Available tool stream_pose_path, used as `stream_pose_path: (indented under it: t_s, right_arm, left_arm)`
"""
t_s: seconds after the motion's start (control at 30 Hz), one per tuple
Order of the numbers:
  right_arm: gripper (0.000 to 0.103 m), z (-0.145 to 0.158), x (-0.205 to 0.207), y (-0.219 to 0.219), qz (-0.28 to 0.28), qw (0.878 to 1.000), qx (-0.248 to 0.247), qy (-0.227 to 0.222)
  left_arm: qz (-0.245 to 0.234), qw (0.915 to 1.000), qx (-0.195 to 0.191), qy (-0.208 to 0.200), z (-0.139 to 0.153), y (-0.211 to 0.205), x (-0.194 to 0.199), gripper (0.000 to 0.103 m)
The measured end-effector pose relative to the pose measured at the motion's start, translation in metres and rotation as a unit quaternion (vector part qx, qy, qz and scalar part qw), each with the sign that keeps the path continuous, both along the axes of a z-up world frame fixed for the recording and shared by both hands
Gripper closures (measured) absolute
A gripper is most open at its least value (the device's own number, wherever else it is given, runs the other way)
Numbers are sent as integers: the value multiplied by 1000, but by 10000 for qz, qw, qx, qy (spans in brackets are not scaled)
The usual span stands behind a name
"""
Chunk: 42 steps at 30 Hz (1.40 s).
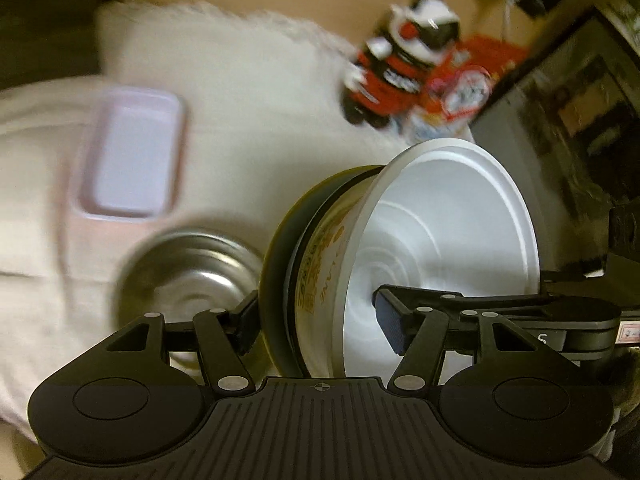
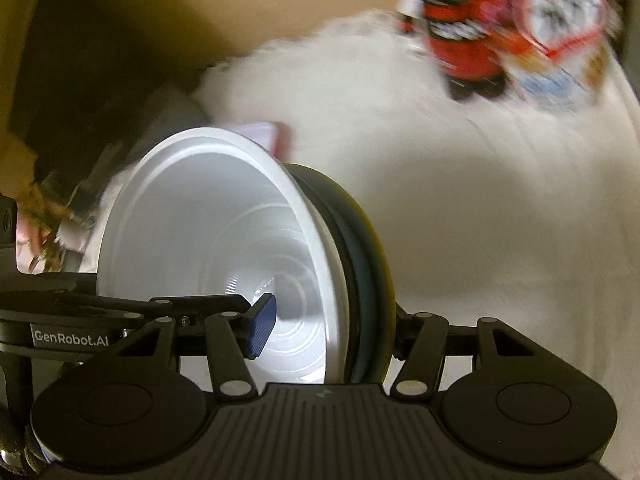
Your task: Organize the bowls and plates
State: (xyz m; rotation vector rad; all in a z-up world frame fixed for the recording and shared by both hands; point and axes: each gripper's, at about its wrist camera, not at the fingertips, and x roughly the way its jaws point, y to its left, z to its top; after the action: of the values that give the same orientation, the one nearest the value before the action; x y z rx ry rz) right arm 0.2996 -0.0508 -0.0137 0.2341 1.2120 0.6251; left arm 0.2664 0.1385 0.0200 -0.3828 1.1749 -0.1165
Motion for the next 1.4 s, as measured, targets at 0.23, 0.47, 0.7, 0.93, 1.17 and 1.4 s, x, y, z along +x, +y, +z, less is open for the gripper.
stream_pose_path:
  t_s: [0.23, 0.47, 0.7, 0.93, 1.17, 1.4]
  right_arm:
    - [46, -29, 4, 74, 483, 9982, -45, 352]
    - [47, -82, 10, 114, 669, 9926, -264, 982]
    - [47, -105, 19, 123, 721, 9905, -287, 1133]
    - [45, -108, 19, 128, 788, 9901, -417, 1087]
    - [44, -94, 24, 126, 836, 9921, -561, 748]
    - [44, -67, 23, 116, 711, 9953, -655, 38]
  left_arm:
    - [517, 9978, -106, 412, -37, 65, -19, 39]
    - [676, 9926, -248, 974, -87, 94, -22, 39]
    - [752, 9911, -242, 1073, -99, 99, -25, 40]
    - [903, 9916, 85, 923, -93, 106, -21, 57]
    - [927, 9919, -138, 860, -88, 112, -19, 76]
    - [922, 9936, -203, 616, -74, 120, -21, 77]
